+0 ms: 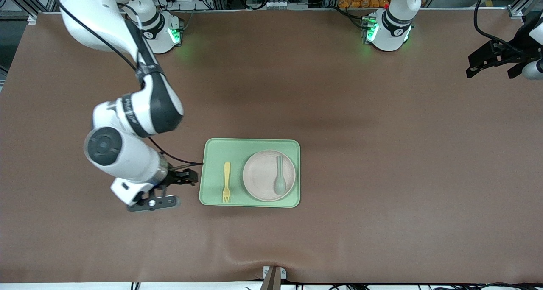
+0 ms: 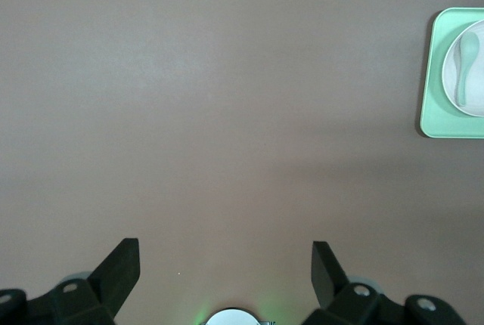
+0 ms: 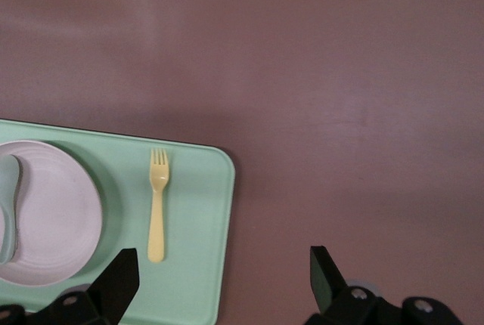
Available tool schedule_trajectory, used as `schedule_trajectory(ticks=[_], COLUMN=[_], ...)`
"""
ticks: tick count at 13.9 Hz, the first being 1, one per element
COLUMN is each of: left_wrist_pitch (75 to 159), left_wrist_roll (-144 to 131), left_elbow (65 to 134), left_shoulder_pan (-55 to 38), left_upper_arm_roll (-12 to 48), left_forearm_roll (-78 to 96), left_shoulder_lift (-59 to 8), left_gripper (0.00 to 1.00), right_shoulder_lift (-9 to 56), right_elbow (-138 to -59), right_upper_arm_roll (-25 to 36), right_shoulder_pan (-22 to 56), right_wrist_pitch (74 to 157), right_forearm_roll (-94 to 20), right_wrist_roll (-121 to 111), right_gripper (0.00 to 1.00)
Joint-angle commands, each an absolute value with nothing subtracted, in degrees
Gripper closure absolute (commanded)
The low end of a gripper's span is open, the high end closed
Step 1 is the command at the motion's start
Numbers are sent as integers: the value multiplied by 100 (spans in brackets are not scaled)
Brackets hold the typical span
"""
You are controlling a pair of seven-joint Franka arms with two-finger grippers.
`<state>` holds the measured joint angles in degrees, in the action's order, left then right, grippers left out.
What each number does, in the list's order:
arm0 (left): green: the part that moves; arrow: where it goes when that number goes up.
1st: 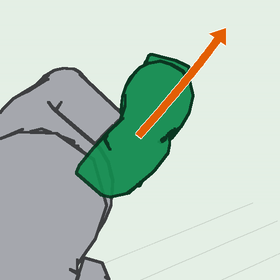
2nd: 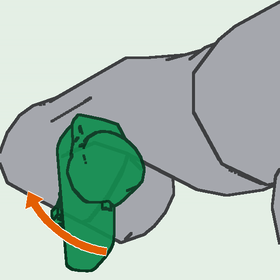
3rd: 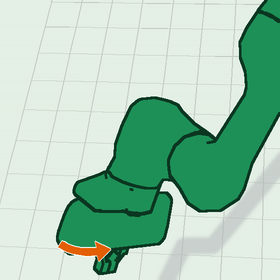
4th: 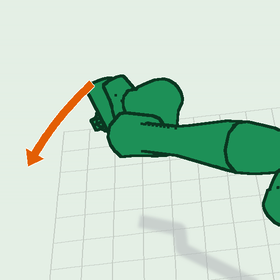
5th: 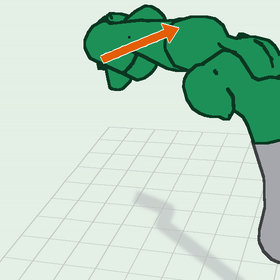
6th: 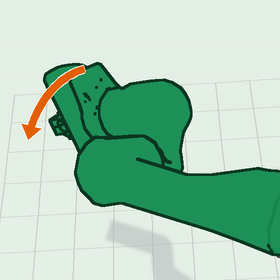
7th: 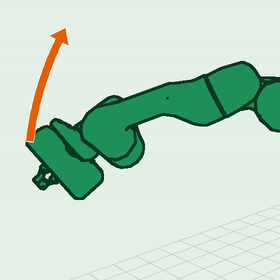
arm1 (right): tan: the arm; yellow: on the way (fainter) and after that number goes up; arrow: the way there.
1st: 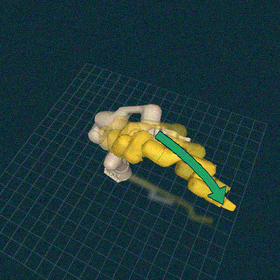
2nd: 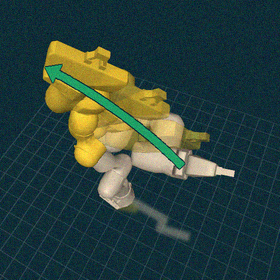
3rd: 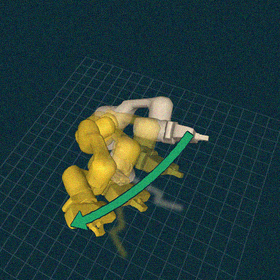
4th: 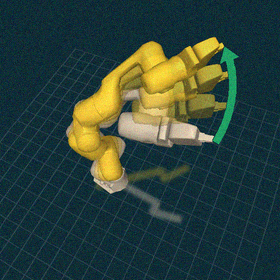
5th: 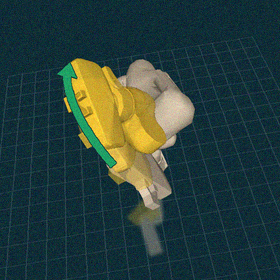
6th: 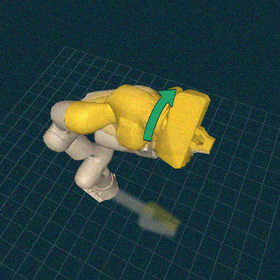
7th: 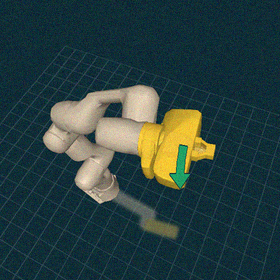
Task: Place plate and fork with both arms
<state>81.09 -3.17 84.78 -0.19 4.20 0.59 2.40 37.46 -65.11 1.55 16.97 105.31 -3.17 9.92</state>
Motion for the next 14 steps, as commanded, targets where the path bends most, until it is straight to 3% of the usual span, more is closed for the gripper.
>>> schedule_trajectory(ticks=[1,11,14], left_wrist_pitch=[8051,8033,8024], left_wrist_roll=[-360,-369,-378], left_elbow=[8517,8525,8525], left_shoulder_pan=[-18,0,9], left_upper_arm_roll=[439,439,431], left_forearm_roll=[-35,-44,-44], left_shoulder_lift=[378,378,360], left_gripper=[0,0,0], right_shoulder_lift=[3324,2181,1479], right_elbow=[-6715,-6802,-7511], right_upper_arm_roll=[70,158,176], right_shoulder_pan=[1328,405,255], right_wrist_pitch=[10126,8606,8587], right_forearm_roll=[-290,-211,-193], right_wrist_roll=[765,-273,-220], right_gripper=[0,0,0])
